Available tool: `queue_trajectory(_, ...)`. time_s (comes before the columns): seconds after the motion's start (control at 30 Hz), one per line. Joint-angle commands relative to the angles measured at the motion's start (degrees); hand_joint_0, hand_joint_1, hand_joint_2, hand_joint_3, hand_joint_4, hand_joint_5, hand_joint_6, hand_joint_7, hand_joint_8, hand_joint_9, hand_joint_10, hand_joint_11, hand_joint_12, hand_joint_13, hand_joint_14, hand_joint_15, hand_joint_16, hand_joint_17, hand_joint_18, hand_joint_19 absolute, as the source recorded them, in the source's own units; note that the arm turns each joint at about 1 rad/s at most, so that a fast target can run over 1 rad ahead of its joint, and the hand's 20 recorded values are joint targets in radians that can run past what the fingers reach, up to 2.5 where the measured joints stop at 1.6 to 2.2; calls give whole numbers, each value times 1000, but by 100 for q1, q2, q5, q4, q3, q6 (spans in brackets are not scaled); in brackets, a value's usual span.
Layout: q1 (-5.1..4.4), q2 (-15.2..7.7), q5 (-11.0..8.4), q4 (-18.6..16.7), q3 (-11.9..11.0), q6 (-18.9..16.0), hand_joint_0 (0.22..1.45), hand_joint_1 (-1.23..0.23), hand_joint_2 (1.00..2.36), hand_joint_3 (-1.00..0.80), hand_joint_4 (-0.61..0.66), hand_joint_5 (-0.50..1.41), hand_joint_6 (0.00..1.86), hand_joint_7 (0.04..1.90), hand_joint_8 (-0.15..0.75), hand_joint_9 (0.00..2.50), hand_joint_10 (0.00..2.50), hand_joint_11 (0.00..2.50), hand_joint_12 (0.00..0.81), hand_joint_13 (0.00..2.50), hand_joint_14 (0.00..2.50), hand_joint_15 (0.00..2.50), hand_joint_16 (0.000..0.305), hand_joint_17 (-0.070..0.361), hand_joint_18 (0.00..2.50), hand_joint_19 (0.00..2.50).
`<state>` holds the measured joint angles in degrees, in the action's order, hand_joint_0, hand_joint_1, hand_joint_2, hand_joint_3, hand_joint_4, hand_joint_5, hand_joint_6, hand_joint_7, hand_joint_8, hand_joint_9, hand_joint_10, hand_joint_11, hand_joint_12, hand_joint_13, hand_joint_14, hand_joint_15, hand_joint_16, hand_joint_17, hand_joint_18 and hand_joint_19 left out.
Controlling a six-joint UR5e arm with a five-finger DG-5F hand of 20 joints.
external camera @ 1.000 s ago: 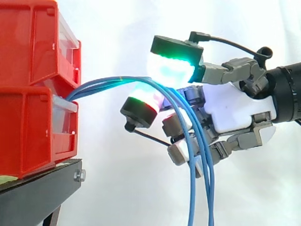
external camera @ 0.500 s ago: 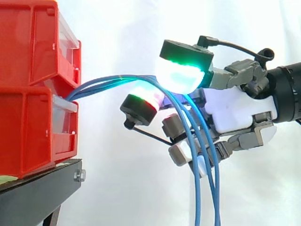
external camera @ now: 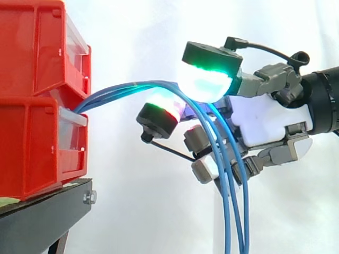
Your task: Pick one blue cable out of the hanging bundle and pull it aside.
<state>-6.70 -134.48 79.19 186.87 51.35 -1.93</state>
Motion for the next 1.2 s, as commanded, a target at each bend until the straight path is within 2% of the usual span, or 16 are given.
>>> queue_trajectory(0.0, 2, 1, 0, 51, -20, 0, 501, -752, 1000, -500, -96, -79, 862, 1152, 261, 1176, 17, 829, 346, 1015, 23, 699, 51, 114, 997, 574)
queue_trajectory(0.2, -7, 1, 0, 104, -20, 0, 445, -675, 1000, -500, -69, -97, 866, 1088, 309, 1156, 14, 845, 376, 1004, 22, 704, 58, 131, 992, 583)
queue_trajectory(0.43, 2, 1, 0, 209, -20, -9, 419, -647, 1000, -500, -48, -106, 868, 1068, 322, 1138, 16, 853, 388, 991, 21, 707, 62, 139, 968, 597)
queue_trajectory(0.67, 2, 1, 9, 235, -29, -9, 418, -619, 1000, -500, -38, -112, 869, 1028, 329, 1130, 17, 852, 390, 985, 21, 703, 62, 140, 960, 601)
queue_trajectory(0.77, 2, 1, 0, 235, -29, -9, 464, -596, 1000, -500, -48, -116, 865, 1043, 311, 1122, 17, 852, 370, 970, 22, 713, 58, 130, 920, 626)
queue_trajectory(0.9, 2, -8, 0, 244, -38, -9, 527, -663, 1014, -283, -58, -119, 862, 1079, 299, 1114, 18, 872, 348, 958, 23, 721, 53, 119, 880, 644)
queue_trajectory(1.03, 2, 1, 0, 244, -29, -9, 540, -725, 1012, -137, -47, -125, 882, 991, 339, 1123, 14, 858, 391, 1005, 21, 696, 63, 142, 980, 578)
queue_trajectory(1.17, 2, 1, 0, 244, -38, -9, 553, -759, 1009, -67, -50, -139, 898, 941, 351, 1103, 13, 866, 399, 1009, 20, 684, 65, 146, 1003, 566)
